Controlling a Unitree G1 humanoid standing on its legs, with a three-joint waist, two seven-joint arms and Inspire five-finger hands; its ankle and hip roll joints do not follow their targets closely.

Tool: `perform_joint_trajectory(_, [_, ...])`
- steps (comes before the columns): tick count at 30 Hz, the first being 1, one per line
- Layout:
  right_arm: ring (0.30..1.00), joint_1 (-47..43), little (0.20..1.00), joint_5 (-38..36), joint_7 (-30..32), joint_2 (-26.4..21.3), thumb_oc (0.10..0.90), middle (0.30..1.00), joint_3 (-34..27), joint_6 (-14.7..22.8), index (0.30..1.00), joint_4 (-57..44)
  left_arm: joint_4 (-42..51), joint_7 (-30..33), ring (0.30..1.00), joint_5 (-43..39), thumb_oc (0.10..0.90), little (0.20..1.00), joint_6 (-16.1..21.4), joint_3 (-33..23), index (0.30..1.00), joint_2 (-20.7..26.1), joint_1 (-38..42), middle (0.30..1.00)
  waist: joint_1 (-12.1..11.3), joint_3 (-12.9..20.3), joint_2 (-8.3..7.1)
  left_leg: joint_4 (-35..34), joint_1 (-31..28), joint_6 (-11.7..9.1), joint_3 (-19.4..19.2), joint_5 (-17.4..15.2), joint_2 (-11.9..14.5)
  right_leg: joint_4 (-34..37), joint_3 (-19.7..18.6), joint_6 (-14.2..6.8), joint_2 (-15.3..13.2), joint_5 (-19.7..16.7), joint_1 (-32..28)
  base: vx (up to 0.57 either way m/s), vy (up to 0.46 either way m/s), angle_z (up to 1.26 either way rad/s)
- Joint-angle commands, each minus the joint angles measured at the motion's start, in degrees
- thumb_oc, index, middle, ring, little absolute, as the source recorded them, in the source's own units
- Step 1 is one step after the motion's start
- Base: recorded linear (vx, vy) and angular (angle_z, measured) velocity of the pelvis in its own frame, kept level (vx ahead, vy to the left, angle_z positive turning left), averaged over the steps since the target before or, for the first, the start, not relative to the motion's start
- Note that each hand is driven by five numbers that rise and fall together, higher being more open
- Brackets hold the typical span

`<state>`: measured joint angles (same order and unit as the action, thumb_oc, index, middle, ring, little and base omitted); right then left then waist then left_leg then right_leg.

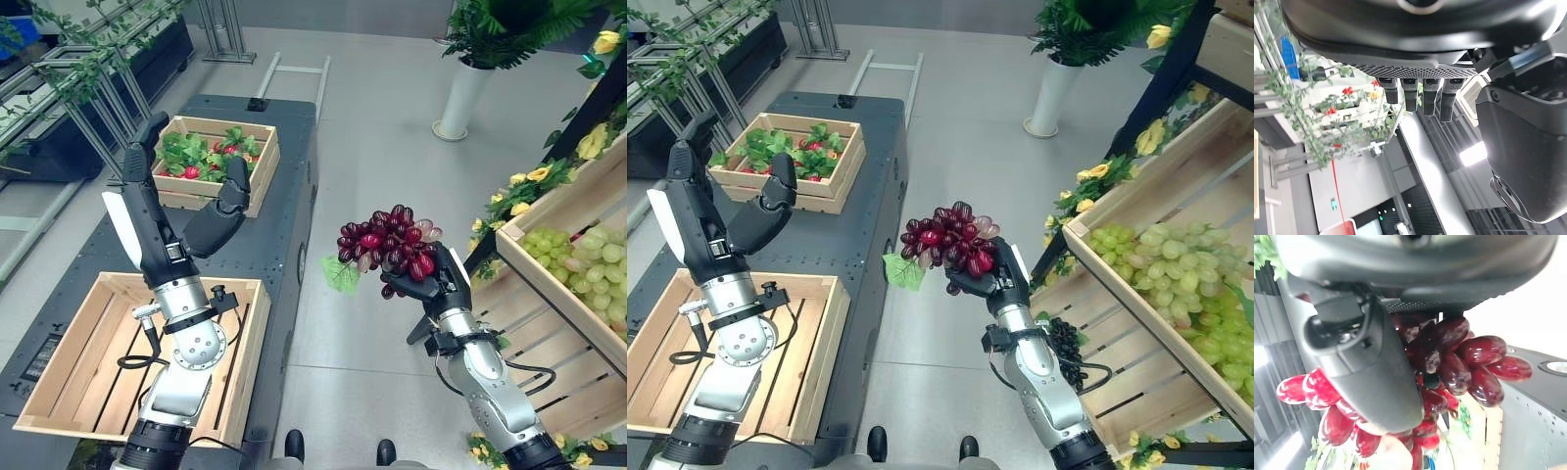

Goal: Pick up the fruits from the basket on one side to the basket on the other side

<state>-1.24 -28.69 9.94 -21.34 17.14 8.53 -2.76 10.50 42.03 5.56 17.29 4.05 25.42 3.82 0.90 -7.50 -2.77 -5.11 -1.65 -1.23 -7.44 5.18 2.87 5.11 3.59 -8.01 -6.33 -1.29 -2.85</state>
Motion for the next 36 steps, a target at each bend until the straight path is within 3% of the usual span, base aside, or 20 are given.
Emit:
perform_joint_trajectory(1, [0.3, -3.46, 0.3, -0.05, -0.15, 1.35, 0.4, 0.3, -3.02, 10.68, 0.3, -0.68, -1.82, -1.84, 0.9, -1.66, 0.8, 0.9, 7.17, 0.68, 0.9, -0.42, 6.72, 0.9, 0.68, 4.77, 1.18, 0.11, -2.71, 0.39, 1.97, -6.52, -0.69, -0.49, 1.31, 2.24, 2.29, -1.11, 0.6, -0.02, -0.001, -0.19])
perform_joint_trajectory(7, [0.3, -2.3, 0.3, -1.43, 0.52, 2.44, 0.4, 0.3, -2.16, 12.1, 0.3, 5.35, -2.58, -2.88, 0.9, -4.81, 0.8, 0.9, 8.37, 4.21, 0.9, -0.85, 7.94, 0.9, 1.82, 3.66, 1.47, 0.94, -2.79, 0.8, 0.48, -7.05, -0.89, -2.21, 0.2, 2.38, 2.79, -0.31, 1.66, -0.05, 0.002, -0.14])
perform_joint_trajectory(11, [0.3, -2.72, 0.3, -3.12, 0.72, 2.66, 0.4, 0.3, -2.48, 13.17, 0.3, 8.64, -2.87, -3.74, 0.9, -6.3, 0.8, 0.9, 9.41, 6.43, 0.9, -1.33, 9.21, 0.9, 2.74, 1.73, 1.74, 5.23, -0.59, 0.77, -0.71, -8.18, -0.81, -5.23, -0.78, 2.73, 3.43, 0.52, 3.73, -0.1, -0.003, -0.25])
perform_joint_trajectory(20, [0.3, -4.3, 0.3, -6.21, -1.42, 1.84, 0.4, 0.3, -4.38, 15.67, 0.3, 13.49, -3.21, -3.43, 0.9, -7.32, 0.8, 0.9, 13.37, 11.24, 0.9, -3.23, 12.66, 0.9, 5.53, -4.52, 3.53, 8.86, 3.49, 0.88, -2.24, -8.85, -1.78, -8.2, -2.5, 3.11, 4.08, 1.12, 7.7, -0.1, 0.013, -0.21])
perform_joint_trajectory(26, [0.3, -12.72, 0.3, -6.12, -1.16, 0.25, 0.4, 0.3, -5.15, 16.71, 0.3, 16.08, -4.86, -0.72, 0.9, -7.33, 0.8, 0.9, 15.45, 14.14, 0.9, -4.21, 18.83, 0.9, 6.54, -11.5, 4.28, 17.33, 11.63, -0.04, -2.7, -9.46, -1.95, -14.05, -1.37, 4.24, 4.63, 1.75, 14.35, -0.17, -0.034, -0.06])
perform_joint_trajectory(36, [0.3, -21.47, 0.3, -6.24, -0.37, -0.49, 0.4, 0.3, -5.84, 18.15, 0.3, 18.2, -7.51, 0.2, 0.9, -6.68, 0.8, 0.9, 16.89, 16.16, 0.9, -5.65, 24.25, 0.9, 6.63, -18.47, 4.78, 29.19, 23.7, -0.81, -1.59, -10.42, -1.1, -22.88, 0.8, 6.31, 4.83, 3.35, 23.21, -0.08, -0.059, -0.01])
